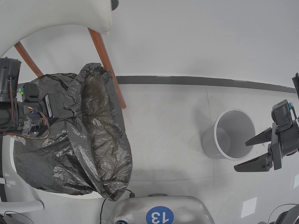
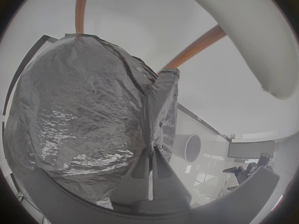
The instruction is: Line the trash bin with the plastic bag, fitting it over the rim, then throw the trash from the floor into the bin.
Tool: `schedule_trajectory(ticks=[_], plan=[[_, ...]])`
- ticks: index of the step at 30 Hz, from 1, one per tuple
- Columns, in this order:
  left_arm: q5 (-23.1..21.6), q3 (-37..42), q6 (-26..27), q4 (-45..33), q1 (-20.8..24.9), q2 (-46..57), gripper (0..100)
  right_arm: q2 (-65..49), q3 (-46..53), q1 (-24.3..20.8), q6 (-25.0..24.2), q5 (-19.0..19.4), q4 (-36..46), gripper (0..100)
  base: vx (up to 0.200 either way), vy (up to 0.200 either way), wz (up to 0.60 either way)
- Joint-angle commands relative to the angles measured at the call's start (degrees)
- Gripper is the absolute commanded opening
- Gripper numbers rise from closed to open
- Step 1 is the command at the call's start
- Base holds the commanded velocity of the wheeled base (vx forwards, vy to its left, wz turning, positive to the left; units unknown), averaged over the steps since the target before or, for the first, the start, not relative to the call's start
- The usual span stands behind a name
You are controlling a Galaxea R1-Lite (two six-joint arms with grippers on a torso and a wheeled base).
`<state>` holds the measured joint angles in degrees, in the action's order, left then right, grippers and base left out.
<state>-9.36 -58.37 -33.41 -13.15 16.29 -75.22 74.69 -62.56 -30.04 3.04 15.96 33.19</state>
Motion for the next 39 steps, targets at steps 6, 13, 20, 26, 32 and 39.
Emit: schedule_trajectory(ticks=[6, 13, 20, 26, 32, 39], plan=[[0.0, 0.4, -0.1, 0.1, 0.2, 0.5, 0, 2.9, -0.8, -2.9, 0.0, 0.0, -1.6, 100, 0.0, 0.2, 0.0], [0.0, 1.8, 0.0, 0.7, 0.7, 1.1, 0, 4.2, -0.9, -5.3, 0.0, 0.0, -1.7, 100, 0.0, 0.057, 0.0], [0.0, 1.8, 0.0, 0.7, 2.2, 1.2, 0, 6.9, -1.2, -6.6, 0.0, -0.1, -5.6, 100, 0.0, 0.0, 0.0], [0.0, 1.8, -0.1, 0.7, 2.6, 1.0, 0, 10.7, -4.1, -7.4, -0.7, -0.1, -8.8, 100, 0.0, 0.0, 0.0], [0.0, 1.9, -0.2, 0.8, 3.3, 1.0, 0, 17.3, -9.9, -10.7, -2.4, -0.2, -9.6, 100, 0.0, 0.0, 0.0], [0.0, 1.9, -0.2, 0.8, 3.3, 1.1, 0, 25.7, -15.5, -10.7, -2.5, -0.2, -13.5, 100, 0.0, 0.0, 0.0]])
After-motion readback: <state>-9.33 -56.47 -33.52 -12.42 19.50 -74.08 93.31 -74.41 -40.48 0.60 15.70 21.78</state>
